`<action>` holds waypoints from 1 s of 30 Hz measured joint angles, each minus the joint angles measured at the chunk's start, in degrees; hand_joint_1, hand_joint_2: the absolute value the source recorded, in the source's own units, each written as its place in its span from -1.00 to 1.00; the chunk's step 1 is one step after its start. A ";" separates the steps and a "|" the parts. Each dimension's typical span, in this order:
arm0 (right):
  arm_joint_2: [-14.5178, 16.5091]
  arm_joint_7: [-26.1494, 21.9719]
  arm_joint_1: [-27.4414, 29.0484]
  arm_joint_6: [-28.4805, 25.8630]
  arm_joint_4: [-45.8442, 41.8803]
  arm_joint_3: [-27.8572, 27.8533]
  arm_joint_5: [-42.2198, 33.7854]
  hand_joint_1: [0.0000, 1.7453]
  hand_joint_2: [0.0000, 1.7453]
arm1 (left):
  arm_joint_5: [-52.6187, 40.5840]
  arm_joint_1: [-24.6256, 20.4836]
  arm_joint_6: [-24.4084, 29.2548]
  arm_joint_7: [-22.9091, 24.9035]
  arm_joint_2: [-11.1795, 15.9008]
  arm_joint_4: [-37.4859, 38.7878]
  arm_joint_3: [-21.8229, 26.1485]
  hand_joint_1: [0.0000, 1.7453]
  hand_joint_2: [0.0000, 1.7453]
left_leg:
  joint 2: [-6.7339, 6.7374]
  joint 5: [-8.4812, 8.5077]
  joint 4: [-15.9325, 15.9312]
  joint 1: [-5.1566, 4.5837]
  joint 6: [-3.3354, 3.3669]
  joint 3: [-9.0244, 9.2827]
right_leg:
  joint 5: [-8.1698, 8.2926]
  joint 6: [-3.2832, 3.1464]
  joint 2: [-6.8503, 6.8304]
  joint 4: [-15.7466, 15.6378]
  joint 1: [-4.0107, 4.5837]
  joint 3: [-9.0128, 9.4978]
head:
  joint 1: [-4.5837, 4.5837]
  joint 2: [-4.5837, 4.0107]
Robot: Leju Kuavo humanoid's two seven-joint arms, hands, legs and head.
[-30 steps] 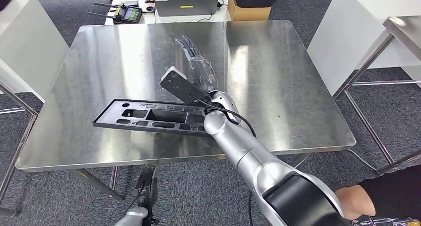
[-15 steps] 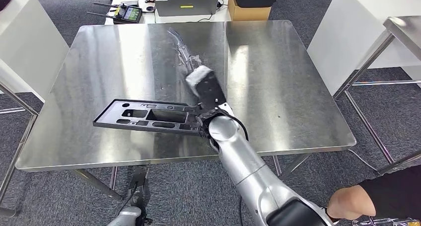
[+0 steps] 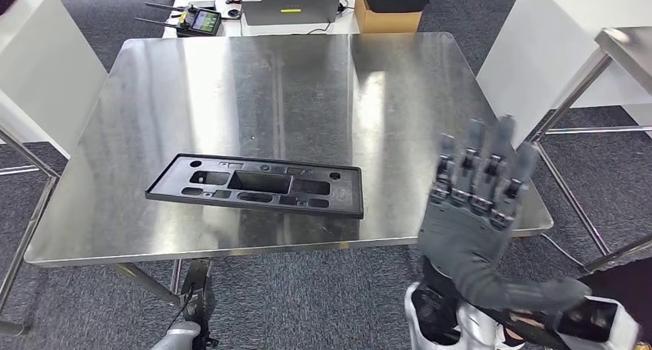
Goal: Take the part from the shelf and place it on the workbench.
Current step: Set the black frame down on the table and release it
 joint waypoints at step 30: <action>-1.76 3.89 7.29 -9.98 4.66 -10.64 9.32 -1.00 -1.00 | 2.58 14.62 -1.65 -14.56 4.58 -1.04 -1.39 -1.00 -1.00 | 1.56 -3.96 -0.76 -0.17 -0.54 5.50 | 5.74 -1.16 0.12 -1.26 0.21 -4.92 | -0.55 0.01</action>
